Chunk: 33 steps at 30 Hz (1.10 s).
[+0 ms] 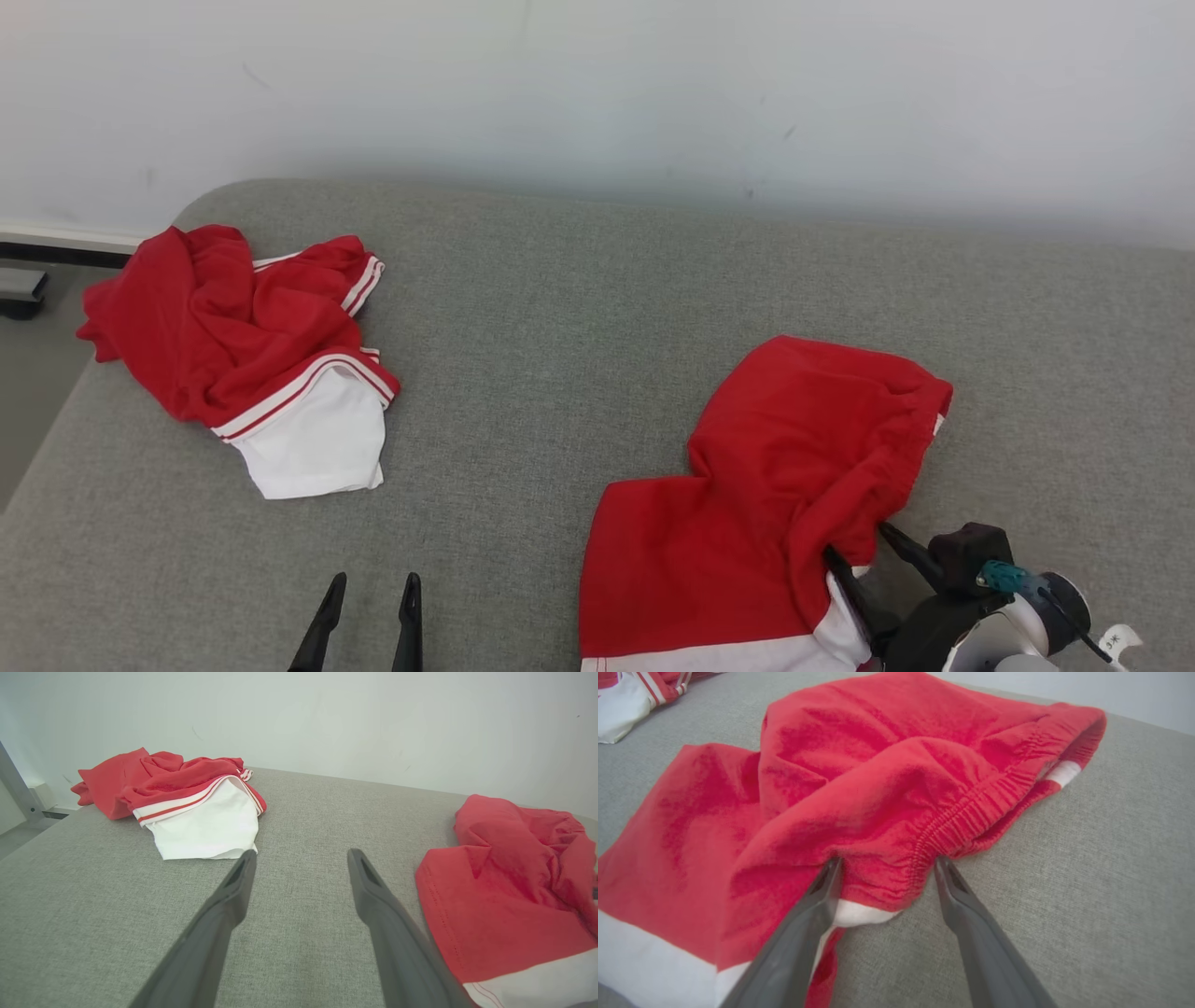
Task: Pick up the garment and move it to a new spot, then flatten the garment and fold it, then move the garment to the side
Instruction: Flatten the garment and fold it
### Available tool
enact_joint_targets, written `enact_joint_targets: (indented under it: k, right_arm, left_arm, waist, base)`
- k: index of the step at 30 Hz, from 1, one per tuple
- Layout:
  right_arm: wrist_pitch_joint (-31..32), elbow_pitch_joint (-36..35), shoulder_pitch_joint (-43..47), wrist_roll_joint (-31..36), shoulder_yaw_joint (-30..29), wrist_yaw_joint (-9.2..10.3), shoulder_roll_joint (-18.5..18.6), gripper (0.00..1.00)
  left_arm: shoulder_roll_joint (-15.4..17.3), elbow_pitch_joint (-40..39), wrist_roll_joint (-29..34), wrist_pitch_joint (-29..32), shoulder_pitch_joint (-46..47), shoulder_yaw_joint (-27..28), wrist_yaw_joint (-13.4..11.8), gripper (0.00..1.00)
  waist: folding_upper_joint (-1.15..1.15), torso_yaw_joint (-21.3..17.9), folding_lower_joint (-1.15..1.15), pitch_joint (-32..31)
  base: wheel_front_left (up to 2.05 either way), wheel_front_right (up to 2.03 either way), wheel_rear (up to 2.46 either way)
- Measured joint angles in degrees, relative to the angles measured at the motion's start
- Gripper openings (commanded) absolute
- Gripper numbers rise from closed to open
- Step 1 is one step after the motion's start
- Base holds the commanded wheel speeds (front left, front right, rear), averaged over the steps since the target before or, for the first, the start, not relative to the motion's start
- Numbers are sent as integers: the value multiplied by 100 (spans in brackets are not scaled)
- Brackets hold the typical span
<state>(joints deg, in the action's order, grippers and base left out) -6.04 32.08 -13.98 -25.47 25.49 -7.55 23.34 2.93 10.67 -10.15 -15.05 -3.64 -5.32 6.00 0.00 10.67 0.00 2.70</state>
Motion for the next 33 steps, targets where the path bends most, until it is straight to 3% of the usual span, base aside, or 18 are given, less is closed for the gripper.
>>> enact_joint_targets:
  k: [1, 3, 10, 15, 20, 25, 33]
  right_arm:
    - [-2, 90, -78, -25, 114, -1, 15, 85]
    - [-60, 236, -199, -142, 282, 0, 19, 0]
    - [-573, 465, -350, -508, 536, 0, 143, 0]
    - [-770, 147, -109, -599, 401, -1, 226, 0]
    - [-809, -370, 518, -403, -213, -1, 331, 0]
    - [-421, -1003, 1340, 54, -1110, 0, 330, 0]
    - [460, -2165, 2231, 657, -1896, 0, -88, 0]
  left_arm:
    - [0, 4, 0, 0, 10, -9, 3, 100]
    - [-1, 14, 4, 0, 21, -41, 4, 100]
    - [0, 16, 15, 0, -4, 26, -7, 100]
    - [0, 14, 13, 0, -112, 33, -15, 100]
    - [0, -2, -1, 0, -165, 22, -30, 100]
    - [0, -11, -38, 0, -220, -1, -46, 100]
    - [-1, -1, -49, 0, -183, -67, -46, 100]
  waist:
    - [0, 16, 0, 7]
    - [0, 59, 0, 17]
    - [0, 93, 0, -58]
    - [0, -18, 0, -158]
    - [0, -198, 0, -237]
    - [0, -424, 0, -275]
    - [0, -638, 0, -214]
  base:
    - [0, 0, 0]
    - [0, 0, 0]
    - [0, 0, 0]
    - [0, 0, 0]
    - [0, 0, 0]
    - [0, 0, 0]
    - [0, 0, 0]
